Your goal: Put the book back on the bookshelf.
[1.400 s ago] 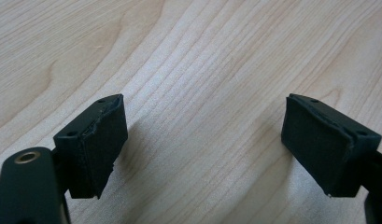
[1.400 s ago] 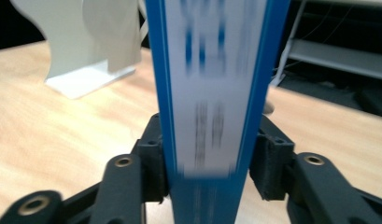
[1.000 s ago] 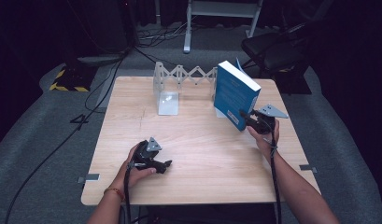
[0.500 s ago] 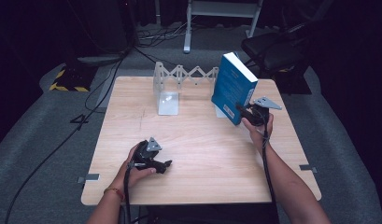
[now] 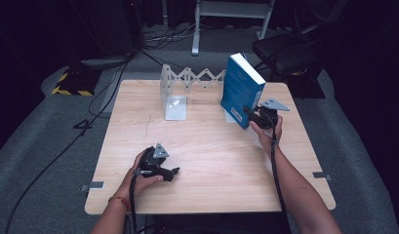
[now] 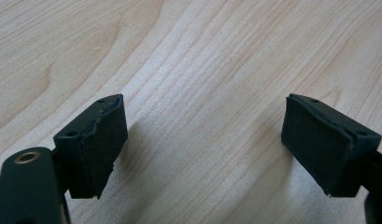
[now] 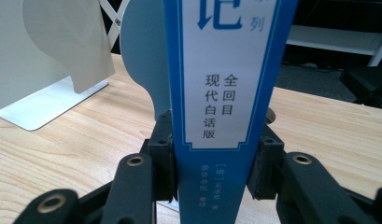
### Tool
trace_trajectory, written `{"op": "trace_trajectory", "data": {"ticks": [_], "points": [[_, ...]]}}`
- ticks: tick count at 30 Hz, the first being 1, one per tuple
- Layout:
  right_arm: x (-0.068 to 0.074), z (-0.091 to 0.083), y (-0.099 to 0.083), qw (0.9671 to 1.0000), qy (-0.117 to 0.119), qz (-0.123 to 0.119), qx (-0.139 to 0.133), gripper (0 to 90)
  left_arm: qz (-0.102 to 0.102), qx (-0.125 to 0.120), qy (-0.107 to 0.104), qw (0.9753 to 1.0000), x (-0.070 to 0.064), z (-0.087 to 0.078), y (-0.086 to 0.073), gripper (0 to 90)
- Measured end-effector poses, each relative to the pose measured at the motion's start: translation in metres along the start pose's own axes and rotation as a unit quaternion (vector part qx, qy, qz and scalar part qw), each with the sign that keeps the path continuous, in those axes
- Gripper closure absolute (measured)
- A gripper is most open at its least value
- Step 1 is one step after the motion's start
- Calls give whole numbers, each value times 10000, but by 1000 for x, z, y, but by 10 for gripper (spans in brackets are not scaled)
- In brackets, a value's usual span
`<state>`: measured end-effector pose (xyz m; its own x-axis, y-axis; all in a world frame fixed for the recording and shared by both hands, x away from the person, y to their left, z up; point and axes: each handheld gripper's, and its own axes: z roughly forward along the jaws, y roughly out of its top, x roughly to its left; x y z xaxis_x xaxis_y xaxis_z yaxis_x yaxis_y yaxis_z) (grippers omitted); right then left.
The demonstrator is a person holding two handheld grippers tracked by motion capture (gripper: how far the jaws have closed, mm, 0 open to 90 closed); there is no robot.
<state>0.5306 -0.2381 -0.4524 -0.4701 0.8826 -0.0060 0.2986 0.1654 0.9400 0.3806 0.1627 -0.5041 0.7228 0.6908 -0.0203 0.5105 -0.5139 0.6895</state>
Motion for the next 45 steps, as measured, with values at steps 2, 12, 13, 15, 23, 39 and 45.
{"op": "trace_trajectory", "data": {"ticks": [2,12,13,15,23,39,45], "points": [[0,0,0,10000,1,4,1,611,23,-1,10,10000,0,0,0,150],[-3,-17,-5,9998,70,-157,45,585,7,-2,20,10000,0,0,0,150],[-3,-19,-5,9998,64,-178,48,584,12,-2,27,10000,0,0,0,150],[-4,-22,-5,9997,89,-195,75,580,12,2,30,10000,0,0,0,150],[-10,-34,-5,9988,190,-367,251,525,11,2,30,10000,0,0,0,150],[-29,-61,-4,9929,528,-681,826,404,-11,-18,49,10000,-1,0,0,149],[-29,-74,-2,9905,647,-770,937,383,-24,-10,57,10000,-1,0,0,148]]}}
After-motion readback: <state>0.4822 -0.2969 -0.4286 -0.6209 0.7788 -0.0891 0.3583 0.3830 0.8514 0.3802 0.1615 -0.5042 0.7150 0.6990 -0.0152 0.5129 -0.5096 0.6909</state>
